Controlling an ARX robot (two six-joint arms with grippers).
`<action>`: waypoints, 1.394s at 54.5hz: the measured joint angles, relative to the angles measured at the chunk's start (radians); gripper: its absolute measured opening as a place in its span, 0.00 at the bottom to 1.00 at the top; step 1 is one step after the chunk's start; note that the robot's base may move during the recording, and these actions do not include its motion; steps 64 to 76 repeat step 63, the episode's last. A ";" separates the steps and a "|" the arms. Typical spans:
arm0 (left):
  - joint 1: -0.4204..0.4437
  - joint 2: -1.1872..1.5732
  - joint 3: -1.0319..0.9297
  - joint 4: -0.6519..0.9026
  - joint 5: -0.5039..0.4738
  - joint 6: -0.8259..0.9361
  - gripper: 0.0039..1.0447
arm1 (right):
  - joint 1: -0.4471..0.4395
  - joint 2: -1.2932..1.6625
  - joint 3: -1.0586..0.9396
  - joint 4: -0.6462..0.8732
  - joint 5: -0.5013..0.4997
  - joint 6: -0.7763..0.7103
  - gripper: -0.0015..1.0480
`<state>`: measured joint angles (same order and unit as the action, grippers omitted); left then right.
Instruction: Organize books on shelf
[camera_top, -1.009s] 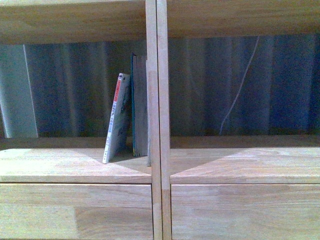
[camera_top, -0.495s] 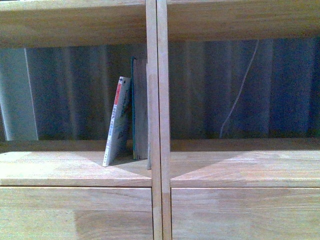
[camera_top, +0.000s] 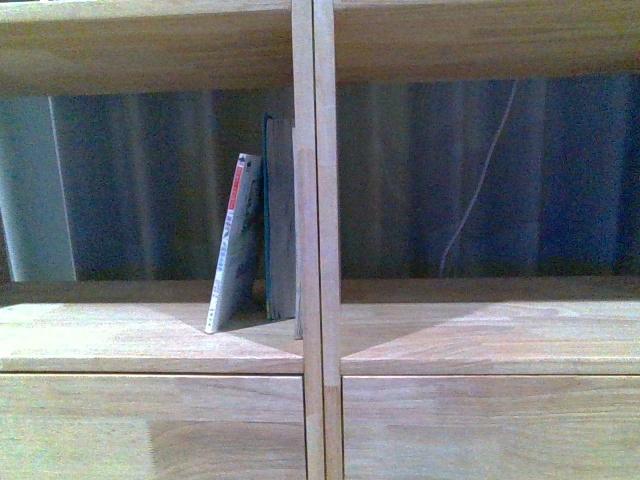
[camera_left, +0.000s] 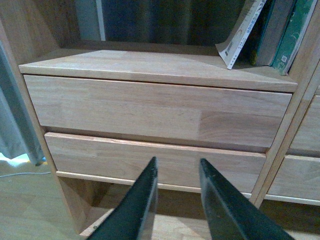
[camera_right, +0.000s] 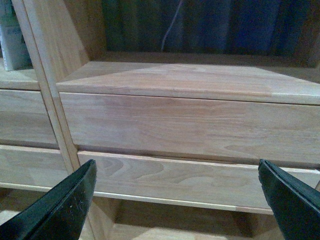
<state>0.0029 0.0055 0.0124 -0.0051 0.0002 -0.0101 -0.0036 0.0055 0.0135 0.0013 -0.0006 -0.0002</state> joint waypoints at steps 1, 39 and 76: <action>0.000 0.000 0.000 0.000 0.000 0.000 0.37 | 0.000 0.000 0.000 0.000 0.000 0.000 0.93; 0.000 0.000 0.000 0.000 0.000 0.002 0.93 | 0.000 0.000 0.000 0.000 0.000 0.000 0.93; 0.000 0.000 0.000 0.000 0.000 0.002 0.93 | 0.000 0.000 0.000 0.000 0.000 0.000 0.93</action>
